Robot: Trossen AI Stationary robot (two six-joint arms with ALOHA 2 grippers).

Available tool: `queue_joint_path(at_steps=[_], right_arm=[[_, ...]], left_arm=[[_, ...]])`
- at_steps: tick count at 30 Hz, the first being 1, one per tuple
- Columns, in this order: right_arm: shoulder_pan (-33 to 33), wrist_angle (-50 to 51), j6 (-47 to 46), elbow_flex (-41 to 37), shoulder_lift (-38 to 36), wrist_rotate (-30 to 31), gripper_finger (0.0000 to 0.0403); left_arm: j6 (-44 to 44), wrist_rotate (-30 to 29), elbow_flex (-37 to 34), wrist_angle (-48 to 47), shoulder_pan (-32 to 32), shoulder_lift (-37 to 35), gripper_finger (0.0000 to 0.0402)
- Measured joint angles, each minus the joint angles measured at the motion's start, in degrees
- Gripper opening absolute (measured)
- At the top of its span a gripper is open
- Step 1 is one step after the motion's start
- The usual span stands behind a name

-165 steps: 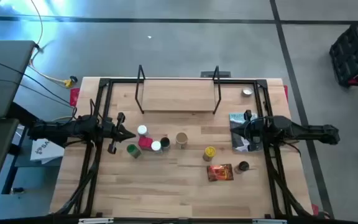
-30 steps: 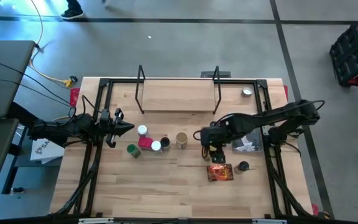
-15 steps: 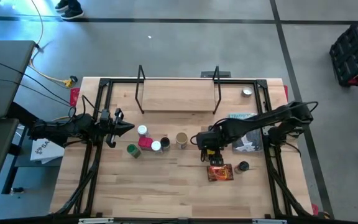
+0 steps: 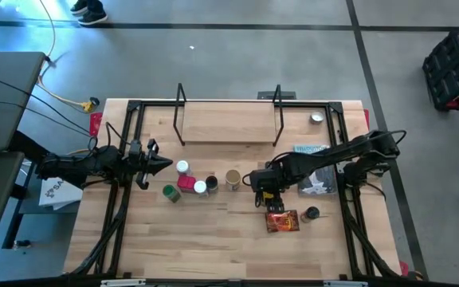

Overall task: Shelf spices
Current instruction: Put the yellow seasoning bottle on the shelf

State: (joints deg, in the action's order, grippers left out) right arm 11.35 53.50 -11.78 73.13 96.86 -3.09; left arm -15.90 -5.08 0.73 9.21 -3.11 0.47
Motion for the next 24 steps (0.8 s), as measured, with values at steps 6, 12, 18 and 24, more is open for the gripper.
queue_joint_path(at_steps=[6,12,18,24], right_arm=[[0.27,-0.54,0.06,-1.00,0.02,0.13,0.0281],[0.44,-0.50,-1.22,-1.00,0.02,0.31,0.0245],[0.48,-0.04,-1.47,-0.95,-0.09,1.49,0.0208],[0.32,2.69,-1.45,2.66,0.02,4.36,0.0208]], left_arm=[[-0.35,0.00,0.00,-0.48,0.00,0.00,0.0003],[-0.42,-0.02,0.00,-0.43,0.00,0.00,0.0003],[-0.47,-0.04,0.00,-0.39,0.00,0.00,0.0003],[-0.48,-0.11,0.00,-0.35,0.02,0.00,0.0003]])
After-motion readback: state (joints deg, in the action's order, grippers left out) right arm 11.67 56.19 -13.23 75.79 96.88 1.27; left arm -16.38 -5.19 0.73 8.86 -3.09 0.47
